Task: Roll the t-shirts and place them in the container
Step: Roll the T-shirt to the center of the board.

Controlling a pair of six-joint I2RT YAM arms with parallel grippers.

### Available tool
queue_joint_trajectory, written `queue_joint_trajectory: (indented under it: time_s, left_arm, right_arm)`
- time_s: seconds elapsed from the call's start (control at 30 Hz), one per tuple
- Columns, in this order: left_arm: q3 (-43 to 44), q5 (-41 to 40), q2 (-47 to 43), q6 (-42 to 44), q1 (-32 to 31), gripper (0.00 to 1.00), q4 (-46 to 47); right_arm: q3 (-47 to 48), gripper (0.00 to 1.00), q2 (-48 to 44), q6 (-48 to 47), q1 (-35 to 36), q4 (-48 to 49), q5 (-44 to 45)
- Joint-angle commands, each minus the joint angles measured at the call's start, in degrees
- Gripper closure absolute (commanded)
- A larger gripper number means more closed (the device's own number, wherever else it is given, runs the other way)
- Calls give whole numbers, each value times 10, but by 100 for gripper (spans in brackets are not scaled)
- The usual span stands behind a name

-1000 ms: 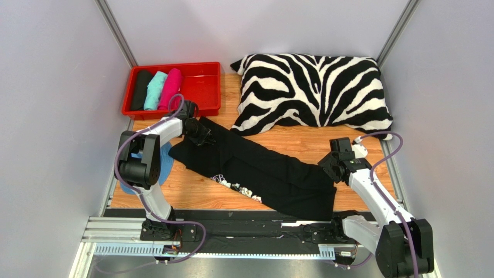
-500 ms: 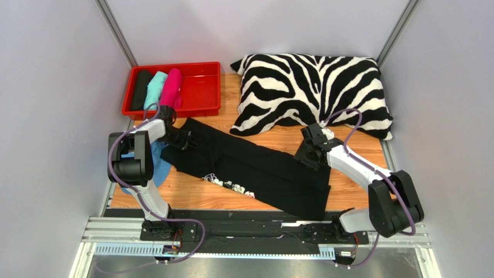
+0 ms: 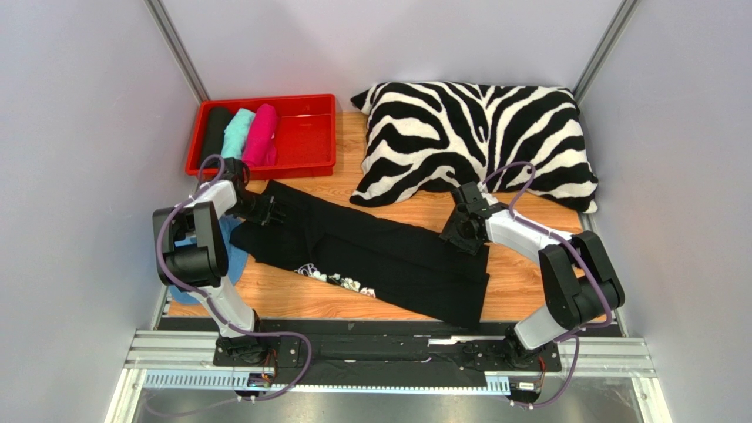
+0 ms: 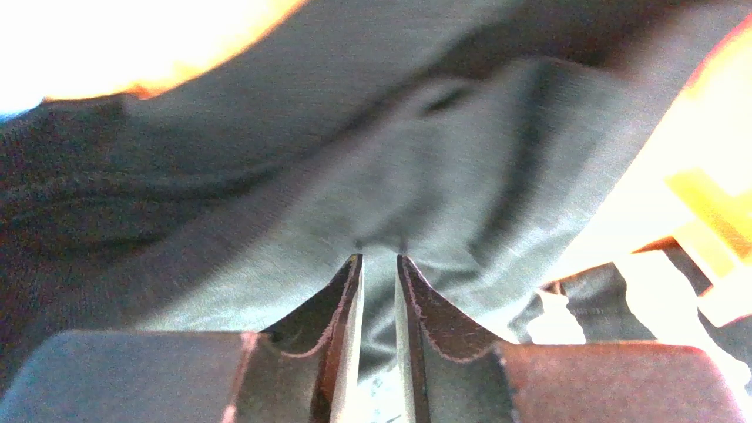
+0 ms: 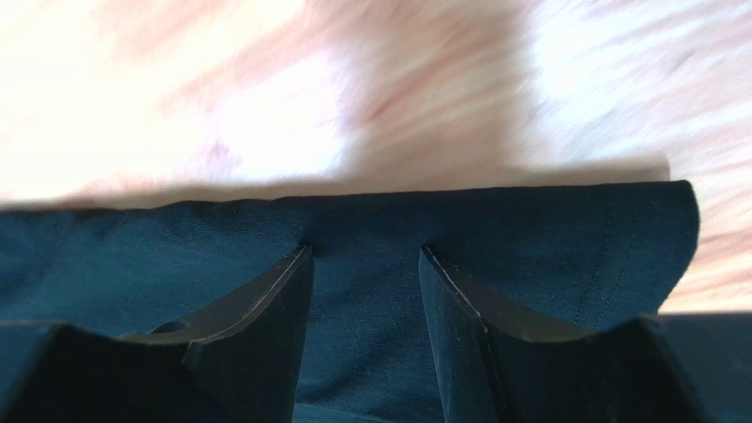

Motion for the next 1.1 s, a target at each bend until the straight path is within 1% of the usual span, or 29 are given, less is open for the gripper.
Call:
queue_joint_trajectory:
  time_s: [0.0,0.03,0.13,0.2,0.23,0.3,0.33,0.37,0.4,0.43,0.5,0.53,0.6,0.63,0.67,0.7,0.73,0.77,0.8,0.83,0.87,0.9,0.93,0.97,1.0,1.07]
  left_arm:
    - [35,9,-60,59,-8,70,8]
    - [35,12,-76,70,-11,66,8]
    - [39,18,-114,95,-26,61,7]
    - [40,13,-138,112,-52,60,2]
    - [42,11,-159,132,-79,60,-7]
    - [42,8,-178,159,-116,60,-16]
    - [42,4,-195,165,-165,60,-23]
    - [37,-8,-206,169,-193,60,-24]
    - [26,-15,-216,173,-225,60,-24]
    - [21,-23,-231,176,-292,59,-19]
    - [11,-39,-238,171,-365,57,-10]
    - [9,-45,-233,168,-441,55,2]
    - [18,-61,-207,153,-513,53,13]
    - [23,-63,-194,147,-579,52,32]
    - [41,-58,-177,143,-606,51,38]
    - [53,-59,-140,134,-630,51,43]
    - [67,-61,-119,132,-674,51,52]
    - [98,-64,-99,132,-693,51,54]
    - [117,-63,-56,132,-712,51,54]
    - [138,-62,-36,134,-746,51,49]
    - [176,-73,-18,135,-762,51,43]
    - [192,-78,16,134,-777,51,41]
    - [205,-78,31,133,-798,51,38]
    - [227,-81,45,130,-807,50,36]
    - [234,-83,68,125,-815,50,36]
    - [257,-88,87,125,-831,48,36]
  right_arm:
    - [-9,45,2,-32,-35,22,-3]
    - [4,45,-1,-35,-35,18,-8]
    - [25,45,-22,-40,-34,-5,-8]
    - [32,44,-42,-45,-35,-28,1]
    - [34,44,-62,-46,-37,-39,21]
    - [34,43,-79,-49,-50,-62,32]
    - [31,44,-92,-50,-64,-68,29]
    - [21,44,-99,-55,-97,-76,25]
    - [17,45,-108,-57,-112,-79,21]
    - [11,45,-115,-61,-128,-82,20]
    - [-2,45,-138,-67,-170,-93,20]
    - [-7,45,-146,-69,-195,-95,9]
    - [-21,46,-167,-83,-220,-89,-6]
    - [-25,46,-172,-92,-245,-81,-26]
    - [-27,46,-176,-100,-253,-70,-37]
    - [-28,46,-177,-116,-259,-66,-51]
    - [-26,47,-179,-121,-263,-64,-65]
    - [-25,47,-180,-124,-265,-69,-65]
    - [-21,47,-187,-124,-268,-75,-65]
    - [-18,46,-191,-125,-272,-84,-66]
    - [-18,45,-196,-125,-275,-88,-66]
    - [-17,45,-207,-125,-280,-95,-65]
    - [-18,44,-212,-121,-289,-105,-86]
    - [-18,44,-217,-120,-293,-112,-88]
    - [-20,44,-222,-119,-296,-120,-86]
    - [-21,43,-235,-115,-302,-138,-79]
